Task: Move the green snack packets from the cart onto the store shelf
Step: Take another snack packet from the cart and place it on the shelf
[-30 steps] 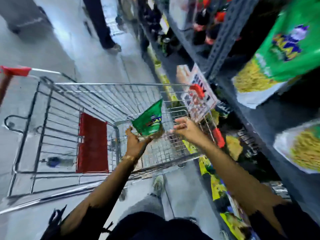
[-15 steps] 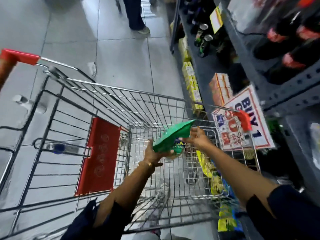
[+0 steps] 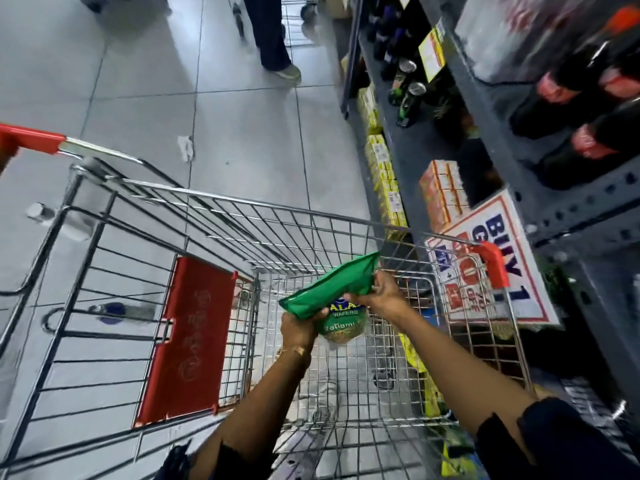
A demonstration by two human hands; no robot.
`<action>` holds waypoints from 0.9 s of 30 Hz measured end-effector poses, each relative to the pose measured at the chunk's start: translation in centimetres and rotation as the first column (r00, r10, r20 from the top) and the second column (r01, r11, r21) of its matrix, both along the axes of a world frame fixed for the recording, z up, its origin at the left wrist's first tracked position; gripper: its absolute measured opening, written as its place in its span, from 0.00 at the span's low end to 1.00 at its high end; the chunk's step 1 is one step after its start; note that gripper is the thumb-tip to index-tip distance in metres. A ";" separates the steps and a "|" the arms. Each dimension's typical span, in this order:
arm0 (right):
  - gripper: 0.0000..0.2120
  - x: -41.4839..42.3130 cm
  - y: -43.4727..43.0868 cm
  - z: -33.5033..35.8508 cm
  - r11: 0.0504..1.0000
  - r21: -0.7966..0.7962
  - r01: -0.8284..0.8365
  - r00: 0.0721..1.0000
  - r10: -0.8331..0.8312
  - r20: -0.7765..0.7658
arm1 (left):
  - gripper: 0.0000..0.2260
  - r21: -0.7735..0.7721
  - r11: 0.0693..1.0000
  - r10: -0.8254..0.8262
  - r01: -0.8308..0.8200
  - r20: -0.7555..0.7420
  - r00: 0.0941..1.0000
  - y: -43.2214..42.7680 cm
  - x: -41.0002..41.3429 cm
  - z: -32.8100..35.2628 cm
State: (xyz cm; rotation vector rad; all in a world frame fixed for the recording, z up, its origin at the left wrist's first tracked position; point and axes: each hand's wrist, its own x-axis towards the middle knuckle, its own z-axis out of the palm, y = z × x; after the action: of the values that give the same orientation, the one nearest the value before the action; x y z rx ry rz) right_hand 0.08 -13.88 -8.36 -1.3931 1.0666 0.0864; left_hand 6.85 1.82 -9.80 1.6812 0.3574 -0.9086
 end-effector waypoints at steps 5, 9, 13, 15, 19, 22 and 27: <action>0.24 -3.2 1.1 3.9 0.982 -0.141 0.129 0.983 -0.108 0.145 | 0.15 0.008 0.968 -0.247 0.251 0.197 0.949 0.2 0.4 5.7; 0.15 -7.0 2.8 9.9 0.906 -0.264 0.331 0.920 -0.247 0.306 | 0.15 0.147 0.895 -0.440 0.422 0.450 0.777 -0.5 -0.4 12.1; 0.18 -11.5 4.5 16.1 0.808 -0.339 0.481 0.833 -0.300 0.465 | 0.13 0.135 0.824 -0.521 0.551 0.564 0.640 -1.2 -2.5 18.1; 0.20 -13.9 4.9 18.8 0.766 -0.361 0.532 0.802 -0.318 0.506 | 0.15 0.047 0.755 -0.556 0.654 0.574 0.602 -1.7 -3.8 21.0; 0.22 -20.1 6.6 23.4 0.650 -0.419 0.635 0.753 -0.399 0.523 | 0.19 0.004 0.544 -0.660 0.839 0.619 0.425 -3.2 -7.8 26.4; 0.25 -25.0 8.6 26.6 0.544 -0.457 0.704 0.707 -0.476 0.522 | 0.16 -0.040 0.383 -0.700 0.923 0.640 0.317 -4.0 -11.2 29.0; 0.18 -33.4 13.4 30.9 0.355 -0.533 0.768 0.627 -0.591 0.508 | 0.15 -0.036 0.038 -0.715 0.999 0.697 0.053 -5.1 -19.0 32.5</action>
State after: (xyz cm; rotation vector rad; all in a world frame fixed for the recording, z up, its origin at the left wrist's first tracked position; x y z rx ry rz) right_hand -33.31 -0.47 22.53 -1.4305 1.4906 -1.2543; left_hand -12.11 -3.31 22.74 1.3438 -1.5542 -1.2202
